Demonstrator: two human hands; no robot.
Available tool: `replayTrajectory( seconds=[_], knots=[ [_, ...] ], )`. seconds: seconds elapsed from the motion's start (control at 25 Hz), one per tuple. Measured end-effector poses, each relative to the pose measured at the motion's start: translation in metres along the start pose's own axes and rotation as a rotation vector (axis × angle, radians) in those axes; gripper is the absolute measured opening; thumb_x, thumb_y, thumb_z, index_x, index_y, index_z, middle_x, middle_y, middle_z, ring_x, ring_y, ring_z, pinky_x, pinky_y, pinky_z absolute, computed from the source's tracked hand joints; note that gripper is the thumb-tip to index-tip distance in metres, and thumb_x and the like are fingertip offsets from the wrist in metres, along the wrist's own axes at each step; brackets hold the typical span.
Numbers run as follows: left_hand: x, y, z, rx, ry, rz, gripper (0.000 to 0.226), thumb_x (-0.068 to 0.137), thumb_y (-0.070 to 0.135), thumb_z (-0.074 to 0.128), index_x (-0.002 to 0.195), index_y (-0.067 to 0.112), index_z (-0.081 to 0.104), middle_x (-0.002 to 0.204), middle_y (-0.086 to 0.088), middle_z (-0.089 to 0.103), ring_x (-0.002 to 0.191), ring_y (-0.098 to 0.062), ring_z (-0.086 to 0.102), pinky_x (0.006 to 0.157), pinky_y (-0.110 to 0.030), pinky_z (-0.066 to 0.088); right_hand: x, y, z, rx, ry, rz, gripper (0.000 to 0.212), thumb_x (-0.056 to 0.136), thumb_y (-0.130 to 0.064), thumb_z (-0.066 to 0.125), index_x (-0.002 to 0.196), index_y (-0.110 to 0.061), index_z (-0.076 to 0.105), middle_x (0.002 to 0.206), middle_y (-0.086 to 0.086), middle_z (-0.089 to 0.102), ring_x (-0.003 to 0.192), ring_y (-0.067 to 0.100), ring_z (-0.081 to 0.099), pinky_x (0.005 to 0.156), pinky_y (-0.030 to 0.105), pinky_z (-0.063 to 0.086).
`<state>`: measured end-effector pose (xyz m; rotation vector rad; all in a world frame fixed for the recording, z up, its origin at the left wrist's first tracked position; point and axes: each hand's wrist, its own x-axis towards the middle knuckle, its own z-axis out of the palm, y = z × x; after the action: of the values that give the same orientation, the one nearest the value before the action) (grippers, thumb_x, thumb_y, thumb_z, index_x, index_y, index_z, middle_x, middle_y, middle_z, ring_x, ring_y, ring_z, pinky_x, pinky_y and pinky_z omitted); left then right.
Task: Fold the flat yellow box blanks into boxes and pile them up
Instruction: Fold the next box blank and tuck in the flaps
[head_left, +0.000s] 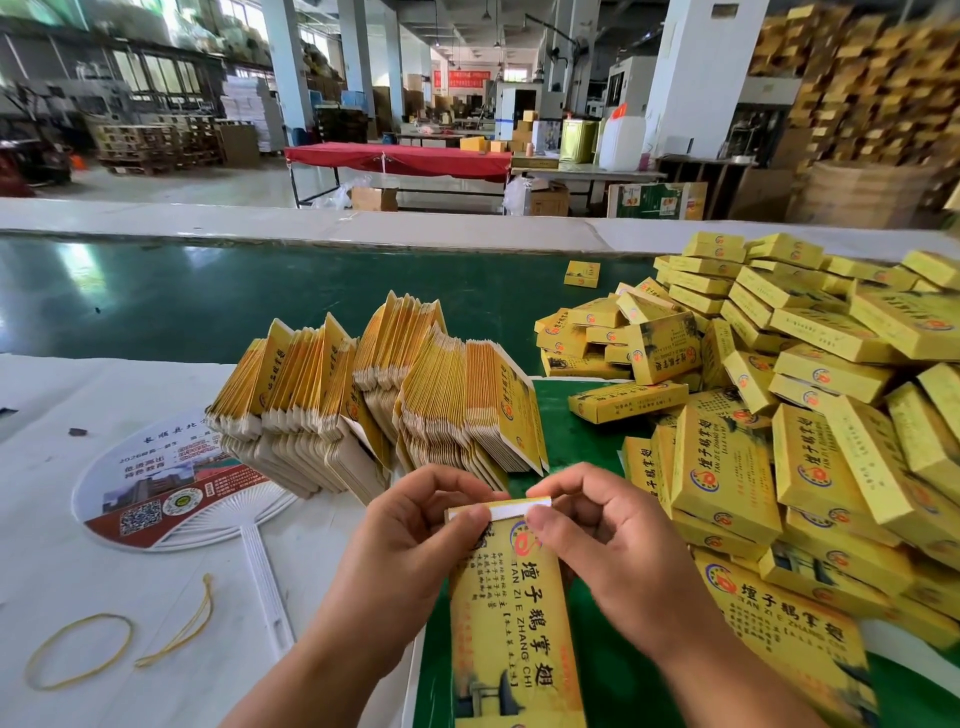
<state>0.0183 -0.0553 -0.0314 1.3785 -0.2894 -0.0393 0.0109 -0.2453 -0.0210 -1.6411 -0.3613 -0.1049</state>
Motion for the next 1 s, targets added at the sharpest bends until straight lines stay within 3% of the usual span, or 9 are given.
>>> replayTrajectory(
  seconds=[0.08,0.2,0.36,0.44,0.56,0.64,0.72,0.84,1.0],
  knots=[
    [0.000,-0.002,0.003,0.045,0.011,0.019,0.017,0.074,0.030,0.074,0.086,0.019,0.070,0.096,-0.015,0.075,0.080,-0.031,0.073,0.066,-0.036,0.059,0.000,-0.001,0.000,-0.008,-0.015,0.012,0.024,0.085,-0.047,0.069,0.085,-0.023,0.068,0.073,0.010,0.073,0.065,0.017,0.070,0.053,0.021,0.051],
    [-0.001,-0.002,0.005,0.047,-0.013,0.023,0.009,0.079,0.027,0.071,0.086,0.021,0.070,0.098,-0.015,0.075,0.083,-0.035,0.073,0.071,-0.045,0.060,0.000,0.000,-0.002,-0.040,0.008,0.000,0.022,0.083,-0.039,0.068,0.079,-0.018,0.067,0.073,0.011,0.073,0.067,0.023,0.071,0.054,0.026,0.054],
    [-0.001,0.000,0.011,0.052,0.080,0.030,0.014,0.088,0.027,0.061,0.099,0.020,0.065,0.100,-0.007,0.075,0.088,-0.029,0.071,0.074,-0.039,0.060,0.000,0.002,0.001,-0.083,0.150,-0.059,0.019,0.079,-0.035,0.068,0.074,-0.016,0.066,0.067,0.011,0.068,0.060,0.020,0.064,0.053,0.026,0.050],
    [-0.004,0.000,0.014,0.196,0.135,0.060,0.029,0.086,0.043,0.066,0.109,0.025,0.061,0.100,0.002,0.073,0.091,-0.020,0.070,0.076,-0.038,0.060,-0.002,0.000,0.001,-0.172,0.299,-0.140,0.020,0.081,-0.037,0.067,0.073,-0.018,0.066,0.065,0.007,0.066,0.057,0.013,0.061,0.050,0.023,0.048],
    [-0.013,0.002,0.018,0.671,0.070,0.089,0.063,0.063,0.079,0.062,0.115,0.047,0.044,0.105,0.027,0.061,0.095,0.007,0.061,0.077,-0.012,0.051,-0.005,0.000,0.006,-0.253,0.428,-0.231,0.018,0.082,-0.039,0.066,0.077,-0.022,0.066,0.067,-0.003,0.068,0.057,0.013,0.063,0.049,0.022,0.051],
    [-0.015,0.001,0.023,0.944,0.088,0.130,0.077,0.052,0.090,0.057,0.114,0.056,0.029,0.098,0.032,0.054,0.094,0.015,0.051,0.073,-0.005,0.040,-0.006,0.003,0.013,-0.294,0.441,-0.268,0.018,0.085,-0.038,0.070,0.077,-0.023,0.064,0.068,-0.008,0.067,0.057,0.009,0.064,0.050,0.019,0.051],
    [-0.015,0.000,0.025,1.005,0.163,0.161,0.080,0.049,0.088,0.059,0.114,0.052,0.030,0.093,0.034,0.049,0.087,0.016,0.049,0.065,-0.005,0.037,-0.006,0.005,0.021,-0.297,0.406,-0.277,0.021,0.086,-0.039,0.072,0.076,-0.025,0.060,0.068,-0.012,0.068,0.057,0.006,0.065,0.049,0.020,0.051],
    [-0.015,0.001,0.025,1.035,0.221,0.246,0.069,0.055,0.071,0.064,0.113,0.046,0.036,0.092,0.030,0.050,0.079,0.005,0.051,0.064,-0.007,0.037,-0.006,0.003,0.023,-0.259,0.332,-0.255,0.022,0.083,-0.044,0.070,0.079,-0.026,0.057,0.072,-0.010,0.071,0.061,0.008,0.069,0.049,0.028,0.055],
    [-0.015,0.005,0.025,1.094,0.143,0.349,0.071,0.057,0.056,0.069,0.121,0.035,0.048,0.097,0.021,0.056,0.086,0.002,0.055,0.075,-0.010,0.041,-0.005,-0.001,0.022,-0.178,0.279,-0.254,0.011,0.088,-0.038,0.069,0.089,-0.027,0.067,0.077,-0.010,0.071,0.067,0.005,0.069,0.056,0.014,0.052]
  ],
)
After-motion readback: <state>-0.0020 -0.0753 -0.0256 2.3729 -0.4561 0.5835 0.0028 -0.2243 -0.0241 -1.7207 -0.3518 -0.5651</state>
